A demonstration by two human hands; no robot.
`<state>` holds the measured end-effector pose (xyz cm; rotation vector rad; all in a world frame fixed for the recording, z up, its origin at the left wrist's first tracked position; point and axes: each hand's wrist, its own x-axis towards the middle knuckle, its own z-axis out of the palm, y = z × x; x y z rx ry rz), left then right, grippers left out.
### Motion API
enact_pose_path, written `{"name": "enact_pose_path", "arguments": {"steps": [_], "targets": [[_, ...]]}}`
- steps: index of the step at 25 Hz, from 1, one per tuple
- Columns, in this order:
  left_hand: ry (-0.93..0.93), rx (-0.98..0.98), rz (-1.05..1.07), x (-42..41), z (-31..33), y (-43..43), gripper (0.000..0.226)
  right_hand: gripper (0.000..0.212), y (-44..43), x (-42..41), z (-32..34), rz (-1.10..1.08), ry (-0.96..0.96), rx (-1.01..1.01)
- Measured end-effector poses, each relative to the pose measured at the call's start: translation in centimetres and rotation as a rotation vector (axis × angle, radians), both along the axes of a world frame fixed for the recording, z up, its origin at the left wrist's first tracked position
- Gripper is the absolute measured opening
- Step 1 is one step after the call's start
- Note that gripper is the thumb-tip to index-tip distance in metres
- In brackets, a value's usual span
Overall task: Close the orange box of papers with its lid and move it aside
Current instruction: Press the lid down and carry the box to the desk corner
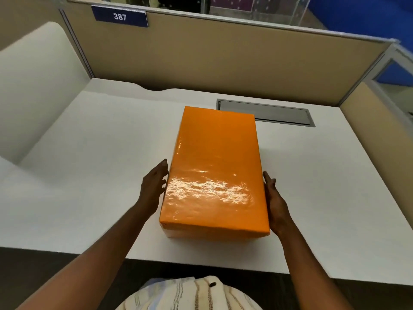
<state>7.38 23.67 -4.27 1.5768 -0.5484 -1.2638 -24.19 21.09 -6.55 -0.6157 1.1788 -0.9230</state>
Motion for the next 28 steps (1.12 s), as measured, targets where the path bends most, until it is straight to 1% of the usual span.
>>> {"name": "enact_pose_path", "arguments": {"steps": [3,4,6,7,9,11,14,18,22,23,25,28], "targets": [[0.090,0.022,-0.061,-0.2,-0.2,1.8,0.039,0.060,0.1,0.4,-1.0,0.010,-0.086,-0.005],[0.110,0.002,-0.109,-0.1,-0.4,2.2,0.039,0.060,0.2,0.5,-1.2,0.006,-0.094,0.004],[0.153,-0.066,-0.197,0.3,-1.1,2.5,0.048,0.061,0.3,0.7,-1.6,-0.008,-0.055,0.014],[0.171,-0.096,-0.192,0.5,-1.3,2.5,0.050,0.064,0.2,0.7,-1.8,0.004,-0.031,0.009],[0.146,-0.121,-0.140,0.9,-1.1,2.3,0.048,0.069,-0.1,1.0,-2.2,0.031,-0.011,-0.024],[0.096,-0.118,-0.087,1.9,-0.8,1.8,0.044,0.075,-0.6,2.8,-1.8,0.038,-0.012,-0.048],[0.086,-0.113,-0.024,4.6,-0.3,0.8,0.042,0.084,-2.2,6.1,-1.0,0.047,-0.017,-0.101],[0.054,-0.134,0.027,10.9,1.2,-1.9,0.039,0.093,-5.1,12.7,0.0,0.041,0.012,-0.156],[0.016,-0.138,0.054,17.8,2.6,-4.9,0.032,0.100,-8.4,19.8,0.7,0.043,-0.009,-0.143],[0.006,-0.140,0.062,19.8,2.9,-5.7,0.030,0.098,-9.4,21.8,0.9,0.056,-0.021,-0.141],[-0.025,-0.138,0.069,23.8,3.3,-7.3,0.028,0.083,-11.3,26.0,1.2,0.086,-0.036,-0.148],[-0.021,-0.145,0.066,29.8,4.1,-9.7,0.018,0.065,-14.3,32.1,1.9,0.118,-0.035,-0.165]]}}
